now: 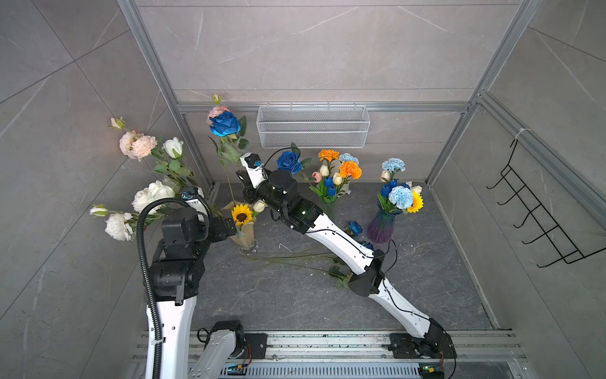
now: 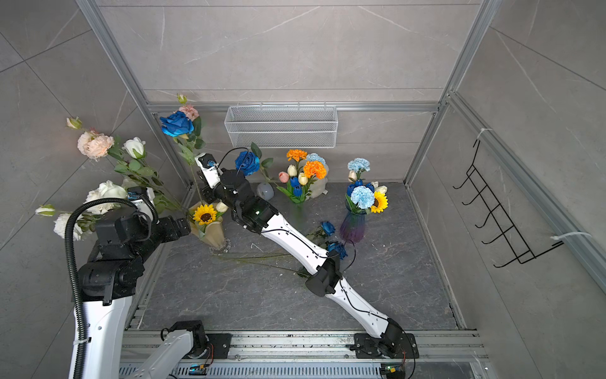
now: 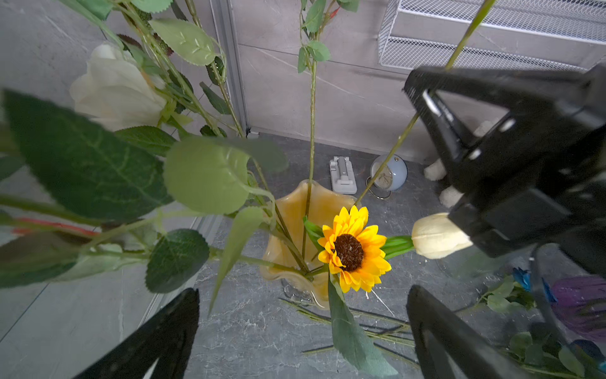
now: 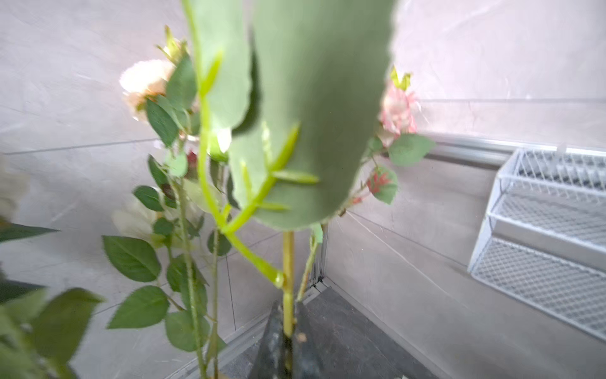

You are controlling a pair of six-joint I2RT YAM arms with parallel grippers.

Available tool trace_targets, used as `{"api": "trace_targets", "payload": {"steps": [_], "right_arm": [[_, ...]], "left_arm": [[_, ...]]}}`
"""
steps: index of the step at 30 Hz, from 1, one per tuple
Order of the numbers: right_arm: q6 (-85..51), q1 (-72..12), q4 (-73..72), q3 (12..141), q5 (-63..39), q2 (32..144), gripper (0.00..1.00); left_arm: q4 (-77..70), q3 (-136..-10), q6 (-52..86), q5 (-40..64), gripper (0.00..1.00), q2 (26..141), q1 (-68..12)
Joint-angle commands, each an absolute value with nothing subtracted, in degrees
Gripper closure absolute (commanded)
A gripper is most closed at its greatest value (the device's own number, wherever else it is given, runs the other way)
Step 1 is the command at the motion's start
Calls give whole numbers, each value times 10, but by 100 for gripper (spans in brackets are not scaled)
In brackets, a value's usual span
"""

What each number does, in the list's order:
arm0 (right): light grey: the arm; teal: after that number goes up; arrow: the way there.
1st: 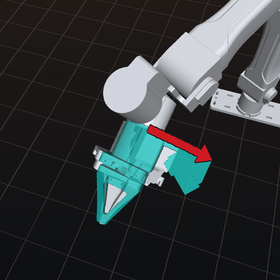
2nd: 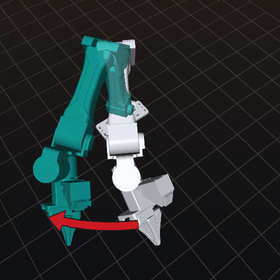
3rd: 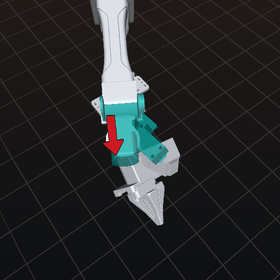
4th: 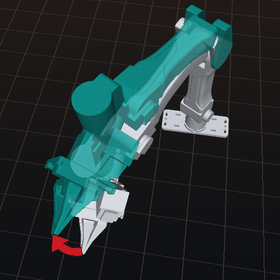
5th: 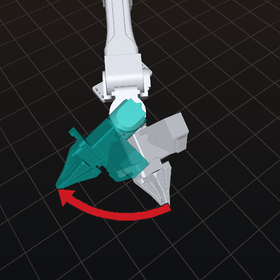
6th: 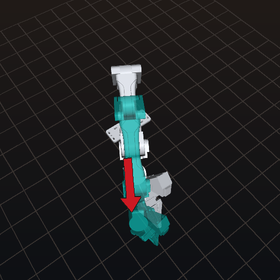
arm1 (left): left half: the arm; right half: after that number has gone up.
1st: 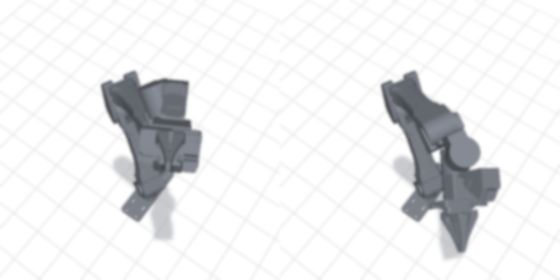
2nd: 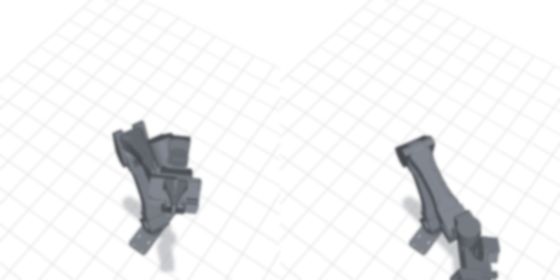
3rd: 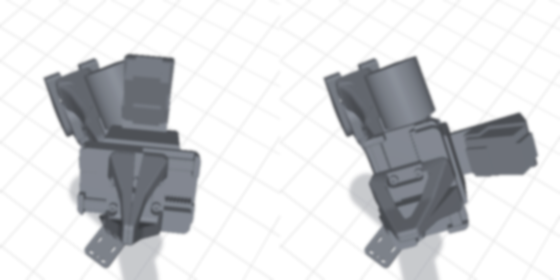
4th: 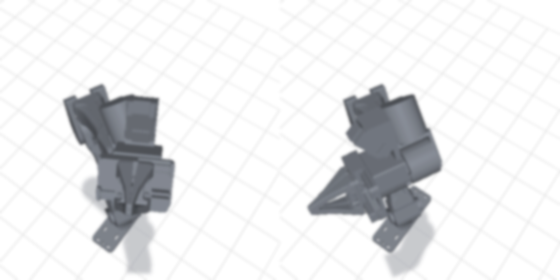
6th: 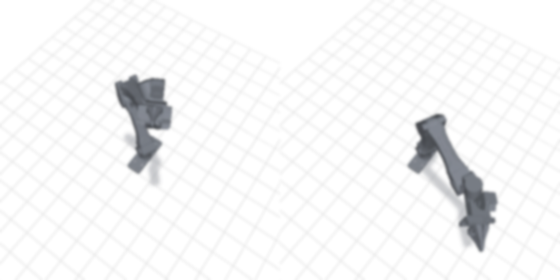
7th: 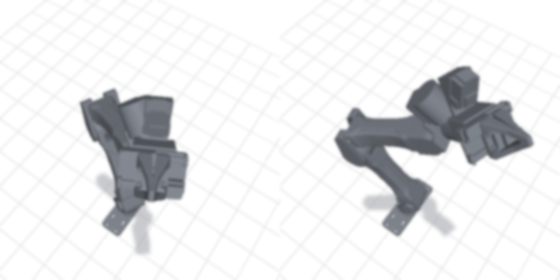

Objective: Pick out blue flowers from the vase
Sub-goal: Pick up the flower from the vase.

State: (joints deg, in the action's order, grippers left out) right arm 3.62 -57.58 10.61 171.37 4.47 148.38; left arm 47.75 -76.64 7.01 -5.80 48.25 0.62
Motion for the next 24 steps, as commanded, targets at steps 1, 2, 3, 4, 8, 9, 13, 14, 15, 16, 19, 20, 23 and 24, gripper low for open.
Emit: {"api": "trace_targets", "payload": {"steps": [1,2,3,4,8,9,13,14,15,16,19,20,23,24], "right_arm": [[84,-592,86,1731,49,1417,100],[91,-596,83,1731,51,1411,100],[98,-601,81,1731,52,1404,100],[105,-606,81,1731,54,1396,100],[140,-627,80,1730,67,1365,100],[152,-633,81,1731,72,1356,100],[194,-658,73,1731,85,1322,100],[202,-663,68,1730,89,1312,100],[207,-668,63,1729,91,1302,100],[211,-673,60,1728,94,1291,100],[231,-689,46,1712,107,1256,100],[234,-693,41,1705,111,1244,100],[226,-703,42,1681,129,1205,100],[223,-707,44,1670,140,1192,100]], "left_arm": [[484,-786,60,-30,0,454,7],[484,-790,60,-19,0,451,7],[485,-796,59,-3,0,448,7],[486,-803,58,10,0,448,7],[481,-817,61,51,0,439,7],[476,-816,67,51,0,432,7],[478,-812,87,4,0,413,7],[498,-819,96,-20,0,417,7],[521,-826,98,-36,0,422,7],[539,-831,103,-46,0,425,7],[548,-816,111,-51,0,403,7],[545,-805,114,-48,0,389,7],[541,-800,107,5,1,362,7],[539,-802,101,45,1,357,7]]}}
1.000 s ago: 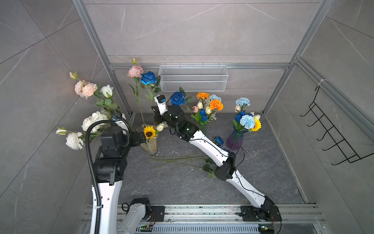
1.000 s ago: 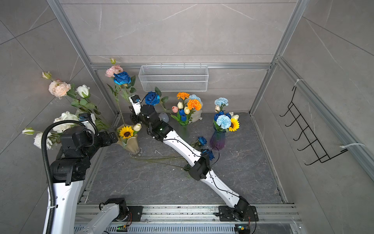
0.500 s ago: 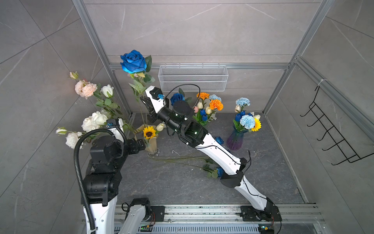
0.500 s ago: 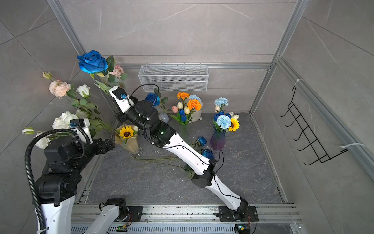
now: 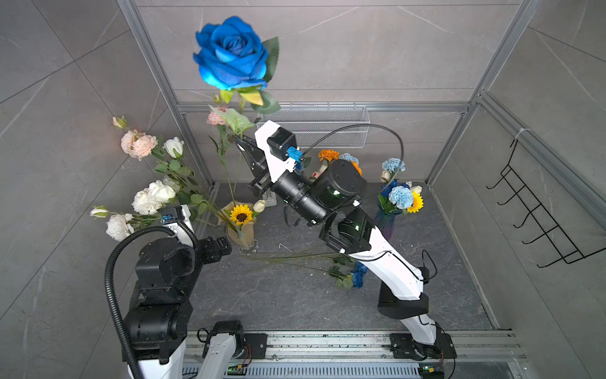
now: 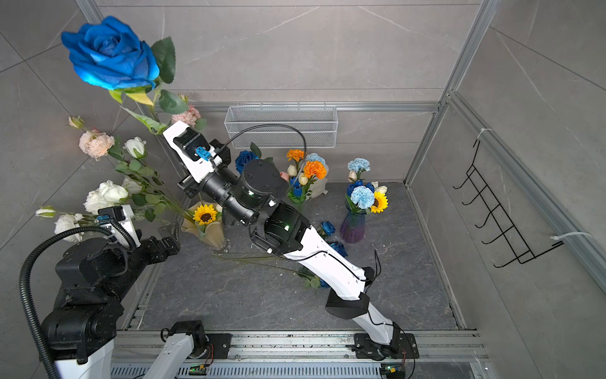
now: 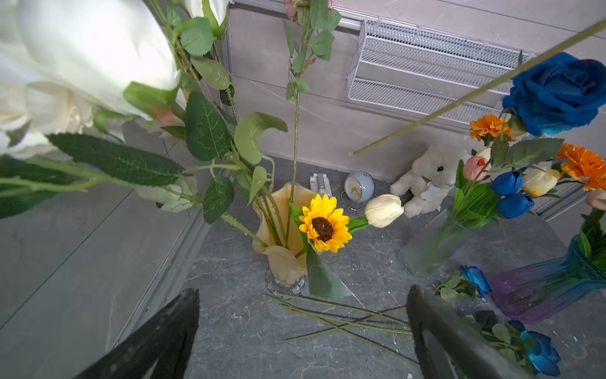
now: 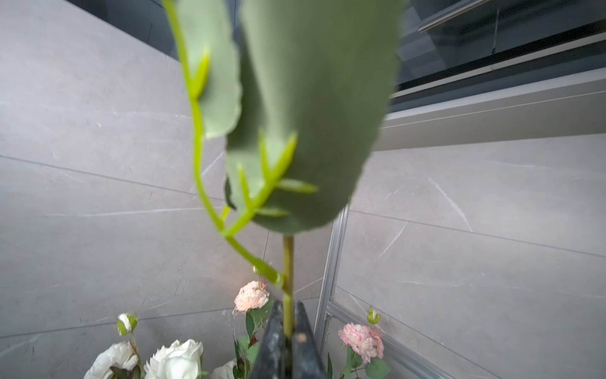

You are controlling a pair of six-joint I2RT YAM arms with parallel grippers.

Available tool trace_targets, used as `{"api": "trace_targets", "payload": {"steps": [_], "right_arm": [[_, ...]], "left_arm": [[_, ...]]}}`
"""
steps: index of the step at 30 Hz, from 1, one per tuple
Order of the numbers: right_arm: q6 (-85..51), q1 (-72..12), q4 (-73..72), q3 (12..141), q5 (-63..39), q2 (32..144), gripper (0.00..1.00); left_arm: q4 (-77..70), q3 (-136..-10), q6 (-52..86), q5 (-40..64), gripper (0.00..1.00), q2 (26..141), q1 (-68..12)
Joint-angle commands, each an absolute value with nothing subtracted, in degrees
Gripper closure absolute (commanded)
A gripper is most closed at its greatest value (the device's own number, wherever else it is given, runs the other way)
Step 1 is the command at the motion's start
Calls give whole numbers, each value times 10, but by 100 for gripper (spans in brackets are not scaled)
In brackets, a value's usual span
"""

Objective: Pick out blue flowers from the vase
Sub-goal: Pick up the flower from the vase.

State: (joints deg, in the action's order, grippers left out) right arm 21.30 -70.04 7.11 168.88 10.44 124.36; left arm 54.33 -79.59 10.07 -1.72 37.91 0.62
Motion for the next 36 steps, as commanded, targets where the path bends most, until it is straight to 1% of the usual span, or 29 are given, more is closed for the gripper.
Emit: {"api": "trace_targets", "payload": {"steps": [1,3,8,10,13,17,20,24,29,34,36], "right_arm": [[221,-710,50,1657,150,1179,100],[209,-717,74,1636,184,1156,100],[132,-717,205,1606,251,1105,100],[97,-717,244,1591,257,1086,100],[51,-717,266,1546,246,1055,100],[8,-717,298,1526,239,1049,100],[-23,-717,312,1526,221,1056,100],[-58,-717,281,1497,187,1052,100],[-89,-711,255,1493,159,1066,100],[-123,-708,259,1523,125,1096,100],[-130,-706,260,1530,120,1106,100]], "left_arm": [[536,-806,99,77,2,353,7],[512,-812,100,147,3,345,7],[482,-852,107,285,5,368,7],[462,-861,118,330,5,378,7],[421,-880,129,384,5,399,7],[352,-911,167,456,6,441,7],[320,-928,182,484,7,469,7],[293,-940,204,535,10,502,7],[274,-934,216,571,10,517,7],[266,-926,210,582,15,537,5],[261,-926,212,584,18,544,0]]}}
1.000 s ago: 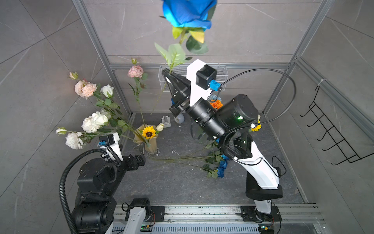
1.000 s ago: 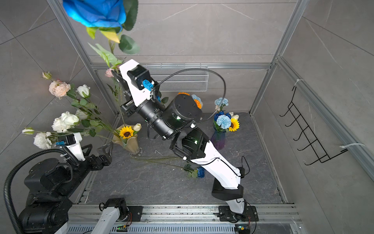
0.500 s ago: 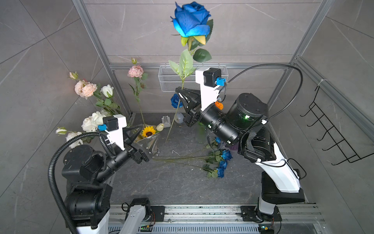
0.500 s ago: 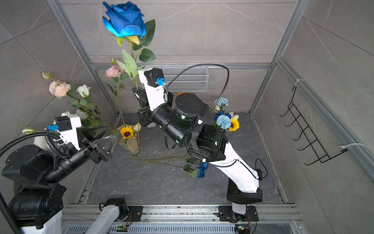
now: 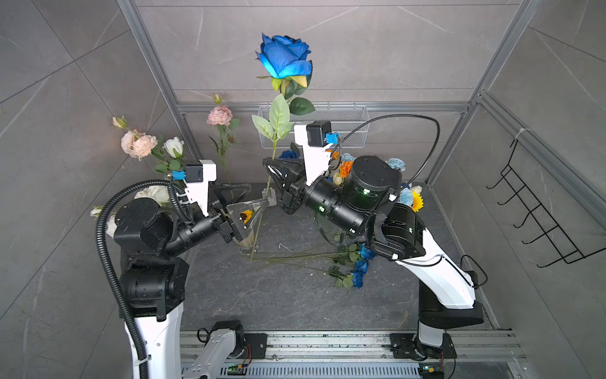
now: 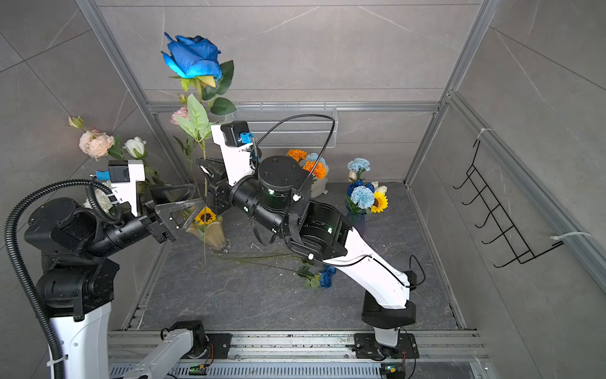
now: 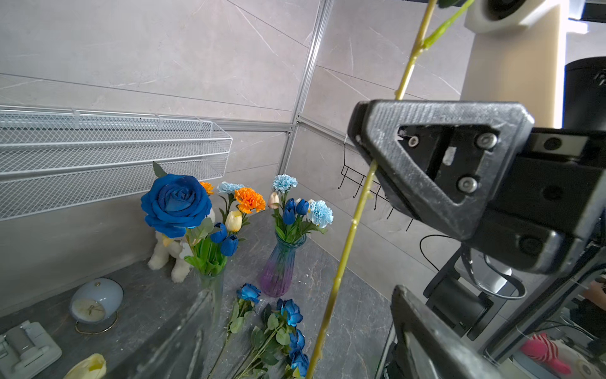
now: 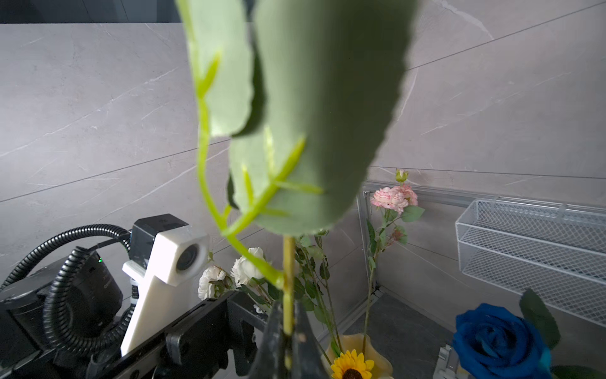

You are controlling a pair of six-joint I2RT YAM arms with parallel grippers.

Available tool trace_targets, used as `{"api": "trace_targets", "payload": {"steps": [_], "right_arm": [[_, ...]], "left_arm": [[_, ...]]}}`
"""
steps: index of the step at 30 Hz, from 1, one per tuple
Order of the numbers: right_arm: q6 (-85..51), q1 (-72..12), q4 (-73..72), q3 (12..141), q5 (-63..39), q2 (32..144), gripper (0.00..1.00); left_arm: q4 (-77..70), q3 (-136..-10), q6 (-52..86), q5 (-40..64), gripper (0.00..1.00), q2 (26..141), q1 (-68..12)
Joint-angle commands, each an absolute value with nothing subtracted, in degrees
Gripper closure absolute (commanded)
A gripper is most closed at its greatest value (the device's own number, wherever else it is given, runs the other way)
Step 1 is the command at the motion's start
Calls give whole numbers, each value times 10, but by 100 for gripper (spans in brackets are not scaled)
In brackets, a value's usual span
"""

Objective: Pick out blue flowers from the vase
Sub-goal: Pick up the flower from the vase, then place the flower at the center of the board.

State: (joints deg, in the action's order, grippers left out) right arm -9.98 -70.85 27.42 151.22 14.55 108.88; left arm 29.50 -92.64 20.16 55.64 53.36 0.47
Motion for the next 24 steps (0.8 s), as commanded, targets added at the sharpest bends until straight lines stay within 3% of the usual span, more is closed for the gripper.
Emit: {"api": "trace_targets", "payload": {"steps": [1,4,7,9,13,14,20,22,24], "right_arm": [[-133,-705,260,1535,116,1111,100],[-147,-700,260,1543,103,1121,100],[-156,-699,255,1537,94,1122,100],[-156,-698,256,1527,102,1118,100],[-154,-697,236,1468,125,1089,100],[-152,-697,231,1450,135,1080,100],[-132,-694,226,1363,191,1023,99],[-115,-694,217,1330,213,995,71],[-94,-694,211,1293,254,960,35]], "left_arm": [[260,-927,208,584,20,547,-3],[259,-929,202,585,27,556,-12],[260,-935,190,579,48,574,-33],[272,-939,165,562,56,585,-56],[311,-957,109,521,96,601,-96],[316,-958,100,513,100,604,-103],[307,-945,62,485,100,601,-110],[308,-945,46,481,100,605,-113],[322,-941,13,466,100,606,-117]]}}
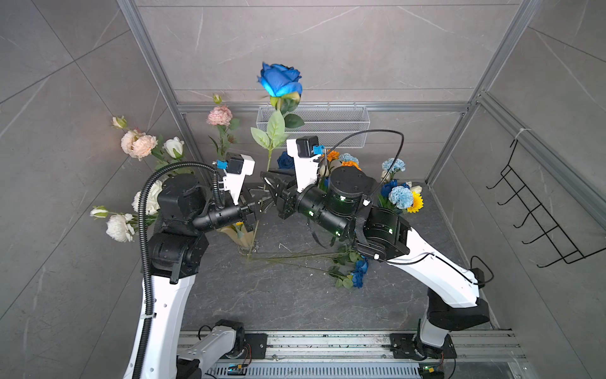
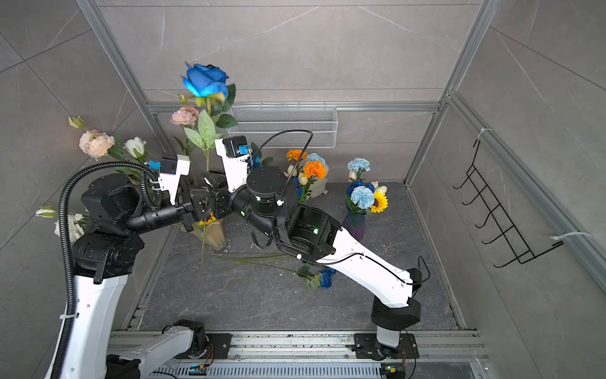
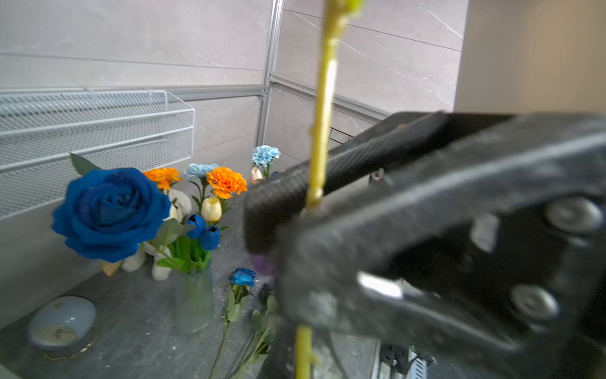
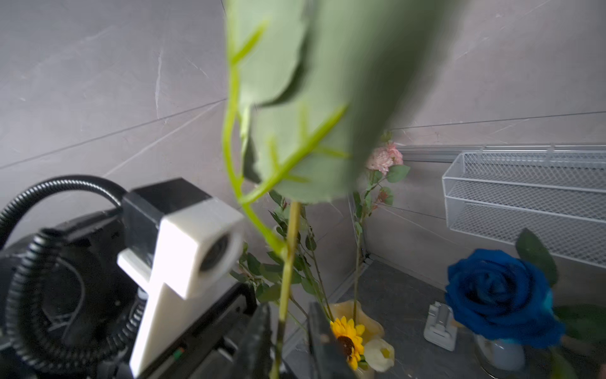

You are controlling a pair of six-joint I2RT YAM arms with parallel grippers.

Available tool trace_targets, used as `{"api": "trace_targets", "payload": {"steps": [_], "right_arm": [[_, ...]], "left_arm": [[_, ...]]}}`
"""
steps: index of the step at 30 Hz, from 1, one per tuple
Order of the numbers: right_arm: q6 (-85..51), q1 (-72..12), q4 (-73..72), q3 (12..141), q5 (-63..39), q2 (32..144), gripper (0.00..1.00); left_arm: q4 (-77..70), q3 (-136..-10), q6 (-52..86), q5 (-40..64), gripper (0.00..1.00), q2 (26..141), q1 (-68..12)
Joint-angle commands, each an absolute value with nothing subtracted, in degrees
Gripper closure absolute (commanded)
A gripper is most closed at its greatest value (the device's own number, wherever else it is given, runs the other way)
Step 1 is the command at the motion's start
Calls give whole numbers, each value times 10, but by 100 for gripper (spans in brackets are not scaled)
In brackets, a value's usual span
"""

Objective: Pick out blue flowers from the vase
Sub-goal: Place the flower at the center of the board.

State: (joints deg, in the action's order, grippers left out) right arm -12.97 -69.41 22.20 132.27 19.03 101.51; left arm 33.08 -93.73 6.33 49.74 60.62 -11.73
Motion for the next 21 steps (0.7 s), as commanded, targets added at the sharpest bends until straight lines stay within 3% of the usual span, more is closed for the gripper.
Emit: {"api": "trace_targets", "payload": {"steps": [1,3,4,13,21], "right_arm": [[-84,-694,210,1276,276,942,27],[-59,-694,207,1233,321,891,6],[-48,-694,208,1211,343,865,1],[35,-694,252,1072,580,627,0],[93,-694,339,1169,647,673,1]], "left_arm": [[333,-938,-6,453,100,605,-118],[363,-928,-65,408,100,604,-128],[381,-925,-100,384,100,606,-138],[433,-804,-345,7,100,622,-416],[393,-641,-352,-102,100,641,-531]]}}
